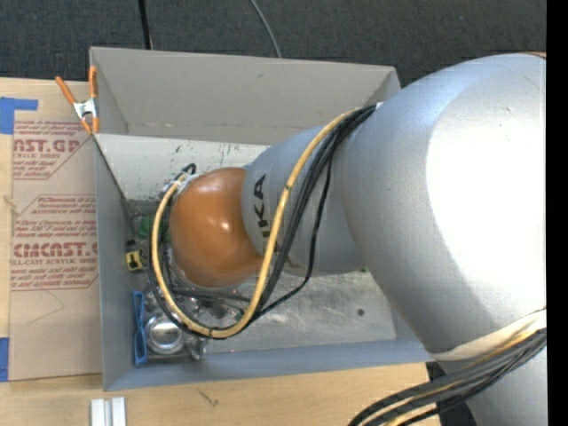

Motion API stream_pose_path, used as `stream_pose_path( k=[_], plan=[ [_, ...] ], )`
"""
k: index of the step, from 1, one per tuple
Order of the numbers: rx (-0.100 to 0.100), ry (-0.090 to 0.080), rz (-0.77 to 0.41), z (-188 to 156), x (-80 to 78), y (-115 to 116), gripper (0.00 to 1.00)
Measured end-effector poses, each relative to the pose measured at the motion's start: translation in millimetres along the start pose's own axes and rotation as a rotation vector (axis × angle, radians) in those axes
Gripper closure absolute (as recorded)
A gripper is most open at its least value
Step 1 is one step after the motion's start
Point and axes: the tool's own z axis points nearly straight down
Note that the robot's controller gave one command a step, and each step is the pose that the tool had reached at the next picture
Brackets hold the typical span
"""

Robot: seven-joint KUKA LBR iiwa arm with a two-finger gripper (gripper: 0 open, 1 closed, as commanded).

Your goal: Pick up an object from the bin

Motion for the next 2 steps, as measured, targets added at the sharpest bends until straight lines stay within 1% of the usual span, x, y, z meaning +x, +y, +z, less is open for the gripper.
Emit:
stream_pose_path(
  k=[1,2],
  plan=[
    [-0.002,0.007,0.002,1,1.8,0,1.0],
    [0.0,0.0,-0.004,-186,-10.9,-13,1.0]
  ],
)
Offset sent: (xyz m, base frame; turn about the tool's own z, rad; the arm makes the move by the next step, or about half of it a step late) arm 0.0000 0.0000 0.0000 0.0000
